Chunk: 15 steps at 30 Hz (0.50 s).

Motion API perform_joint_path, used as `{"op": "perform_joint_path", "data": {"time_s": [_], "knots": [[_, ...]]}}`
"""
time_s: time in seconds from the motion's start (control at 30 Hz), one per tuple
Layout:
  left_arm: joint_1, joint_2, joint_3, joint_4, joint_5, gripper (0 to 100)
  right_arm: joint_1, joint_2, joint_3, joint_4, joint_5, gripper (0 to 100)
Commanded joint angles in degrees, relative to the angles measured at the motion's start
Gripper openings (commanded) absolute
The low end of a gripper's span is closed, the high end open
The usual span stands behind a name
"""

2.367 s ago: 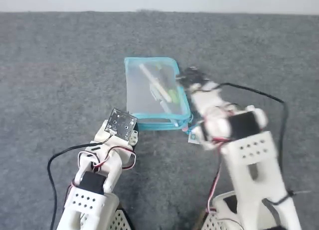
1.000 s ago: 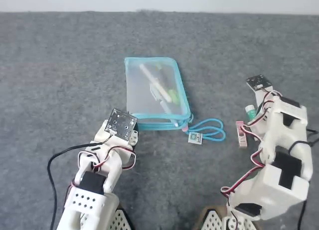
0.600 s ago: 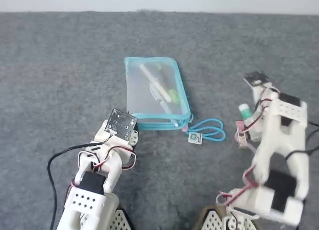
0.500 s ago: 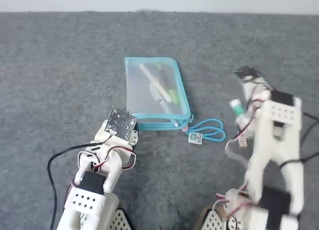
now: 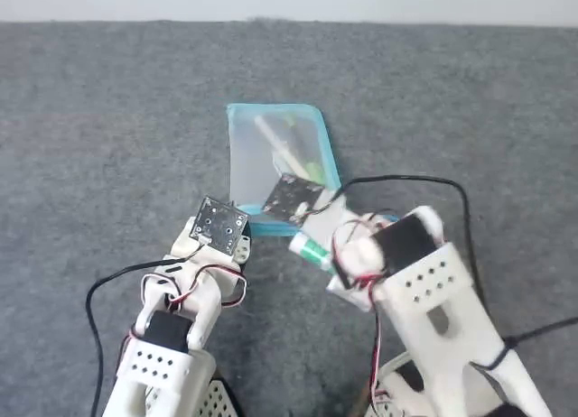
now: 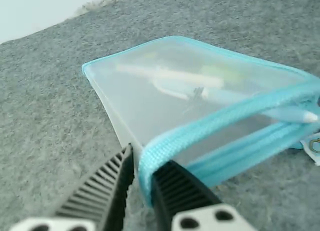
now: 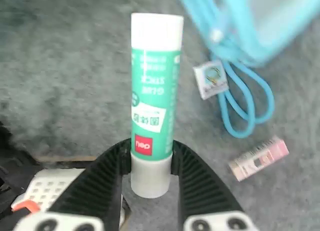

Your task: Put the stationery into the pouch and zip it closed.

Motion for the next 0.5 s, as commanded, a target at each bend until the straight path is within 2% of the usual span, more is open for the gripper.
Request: {"op": "perform_joint_path", "data": {"time_s": [0.0,0.2,0.47], "knots": [[0.5,-0.9,-0.7,-2.0,0.4,1,-1.9,3.3,-0.3,-4.1,-5.1,0.7],[0.6,-0.9,-0.7,-2.0,0.4,1,-1.7,16.7,-2.9,-9.5,-9.3,0.7],[0.8,-0.9,-0.7,-2.0,0.4,1,-1.6,29.3,-16.5,-9.3,-14.9,0.7]]}}
